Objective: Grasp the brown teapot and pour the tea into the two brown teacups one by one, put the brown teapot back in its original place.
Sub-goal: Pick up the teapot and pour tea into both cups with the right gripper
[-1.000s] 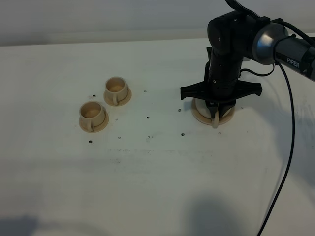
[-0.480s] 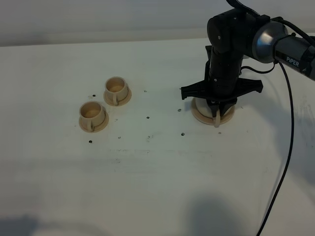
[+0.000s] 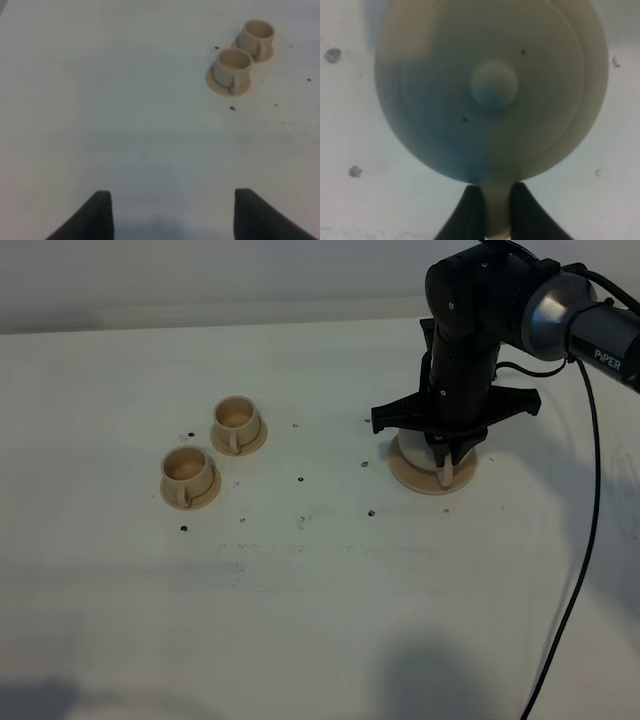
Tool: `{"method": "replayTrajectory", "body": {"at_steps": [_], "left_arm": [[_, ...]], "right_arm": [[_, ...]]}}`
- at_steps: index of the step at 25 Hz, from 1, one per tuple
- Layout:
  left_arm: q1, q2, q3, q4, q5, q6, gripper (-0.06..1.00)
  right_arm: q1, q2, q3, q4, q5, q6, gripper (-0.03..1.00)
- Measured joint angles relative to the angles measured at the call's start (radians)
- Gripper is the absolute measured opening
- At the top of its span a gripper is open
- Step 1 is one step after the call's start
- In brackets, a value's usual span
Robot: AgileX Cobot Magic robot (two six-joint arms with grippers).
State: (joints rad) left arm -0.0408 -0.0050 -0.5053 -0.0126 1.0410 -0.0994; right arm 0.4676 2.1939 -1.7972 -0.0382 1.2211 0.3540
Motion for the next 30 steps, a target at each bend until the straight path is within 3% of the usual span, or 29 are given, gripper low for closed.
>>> {"method": "replayTrajectory", "body": {"at_steps": [10,22,30], "left_arm": [[0.000,0.000,0.000,0.000,0.000,0.000,0.52],[0.000,0.000,0.000,0.000,0.000,0.000,0.52],[0.000,0.000,0.000,0.000,0.000,0.000,0.52]], "right_arm": [[0.049,-0.032,-0.059,-0.017,-0.111,-0.168,0.13],[0.140,-0.016,-0.109,-0.009,-0.280,-0.554,0.13],[0.176,0.108,-0.273,-0.083,-0.238,-0.662,0.13]]}}
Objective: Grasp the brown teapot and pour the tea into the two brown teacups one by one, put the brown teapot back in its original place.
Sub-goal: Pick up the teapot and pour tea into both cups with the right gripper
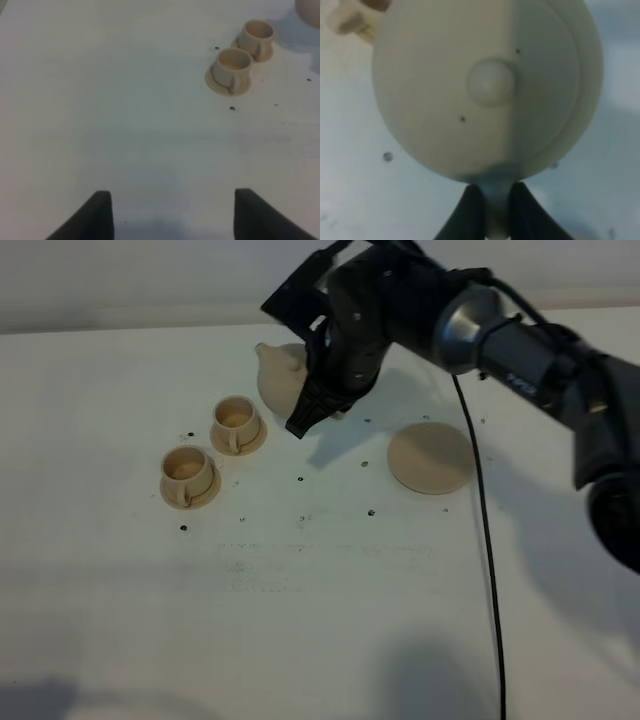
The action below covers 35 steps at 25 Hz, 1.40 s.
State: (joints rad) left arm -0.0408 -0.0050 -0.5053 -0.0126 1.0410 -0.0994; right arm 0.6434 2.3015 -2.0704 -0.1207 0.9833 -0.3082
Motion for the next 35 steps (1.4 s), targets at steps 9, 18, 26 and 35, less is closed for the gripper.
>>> {"method": "replayTrajectory", "body": {"at_steps": [9,18,26,35], "left_arm": [[0.000,0.000,0.000,0.000,0.000,0.000,0.52],[0.000,0.000,0.000,0.000,0.000,0.000,0.52],[0.000,0.000,0.000,0.000,0.000,0.000,0.52],[0.000,0.000,0.000,0.000,0.000,0.000,0.52]], "right_arm": [[0.037,0.089,-0.107,-0.202,0.023,-0.114,0.13],[0.093,0.123,-0.108,-0.362,0.003,-0.181,0.13],[0.121,0.151,-0.108,-0.486,-0.015,-0.234,0.13],[0.124,0.172,-0.112,-0.572,-0.036,-0.244,0.13]]}}
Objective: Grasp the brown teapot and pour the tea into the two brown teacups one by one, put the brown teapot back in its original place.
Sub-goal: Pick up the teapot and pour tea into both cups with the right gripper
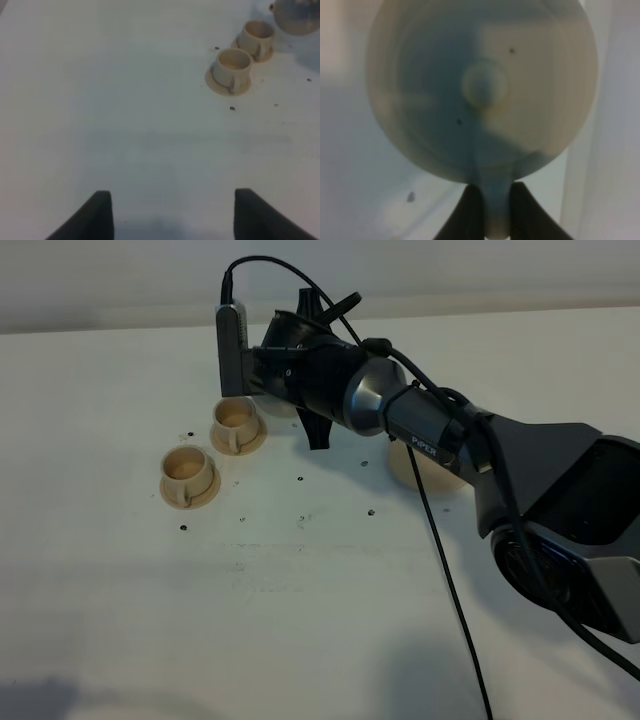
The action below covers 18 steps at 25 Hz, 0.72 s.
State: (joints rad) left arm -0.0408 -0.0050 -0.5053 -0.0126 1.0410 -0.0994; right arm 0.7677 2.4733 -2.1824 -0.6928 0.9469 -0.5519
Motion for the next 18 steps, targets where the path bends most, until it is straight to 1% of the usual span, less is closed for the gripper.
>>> {"method": "replayTrajectory", "body": {"at_steps": [7,10,13,18], "left_arm": [[0.000,0.000,0.000,0.000,0.000,0.000,0.52],[0.000,0.000,0.000,0.000,0.000,0.000,0.52],[0.000,0.000,0.000,0.000,0.000,0.000,0.52],[0.000,0.000,0.000,0.000,0.000,0.000,0.52]], "right_arm": [[0.005,0.004,-0.001,-0.003,-0.001,-0.074,0.13],[0.005,0.005,-0.001,-0.017,-0.007,-0.086,0.13],[0.005,0.015,-0.001,-0.053,-0.011,-0.089,0.13],[0.005,0.023,-0.001,-0.072,-0.021,-0.090,0.13]]}}
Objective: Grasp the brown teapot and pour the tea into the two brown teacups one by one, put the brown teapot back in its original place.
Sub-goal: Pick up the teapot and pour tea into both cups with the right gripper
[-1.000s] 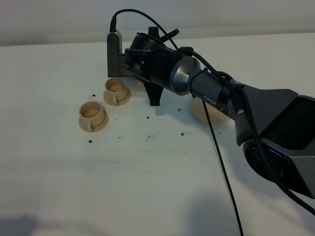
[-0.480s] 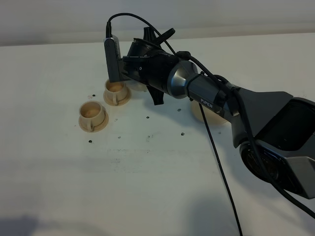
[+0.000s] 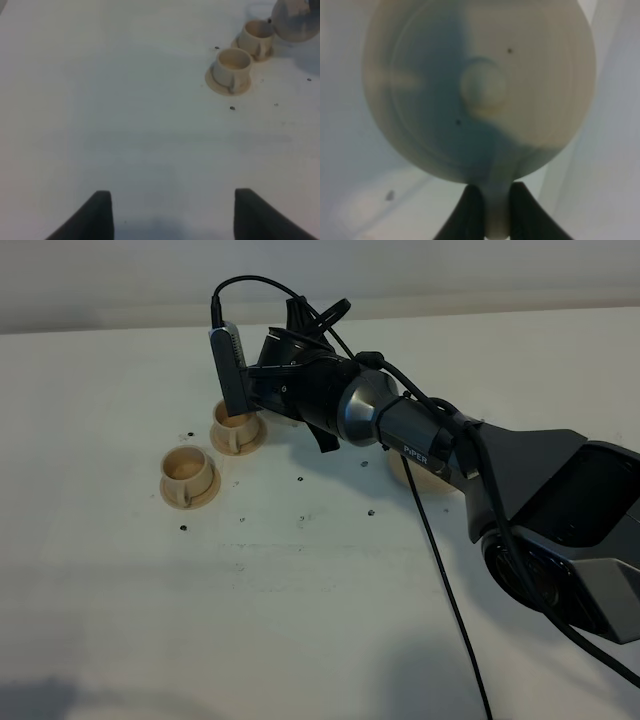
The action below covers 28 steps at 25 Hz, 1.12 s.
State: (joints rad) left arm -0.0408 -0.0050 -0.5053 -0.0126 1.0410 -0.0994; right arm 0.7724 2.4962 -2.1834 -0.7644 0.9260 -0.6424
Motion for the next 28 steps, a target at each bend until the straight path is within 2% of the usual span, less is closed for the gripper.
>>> {"method": "replayTrajectory", "body": {"at_steps": [7,14,28], "left_arm": [[0.000,0.000,0.000,0.000,0.000,0.000,0.52],[0.000,0.000,0.000,0.000,0.000,0.000,0.52],[0.000,0.000,0.000,0.000,0.000,0.000,0.52]], "right_arm": [[0.000,0.000,0.000,-0.047,-0.001,-0.011,0.13],[0.008,0.000,0.000,-0.066,-0.005,-0.082,0.13],[0.010,0.000,0.000,-0.123,-0.100,-0.117,0.13]]}}
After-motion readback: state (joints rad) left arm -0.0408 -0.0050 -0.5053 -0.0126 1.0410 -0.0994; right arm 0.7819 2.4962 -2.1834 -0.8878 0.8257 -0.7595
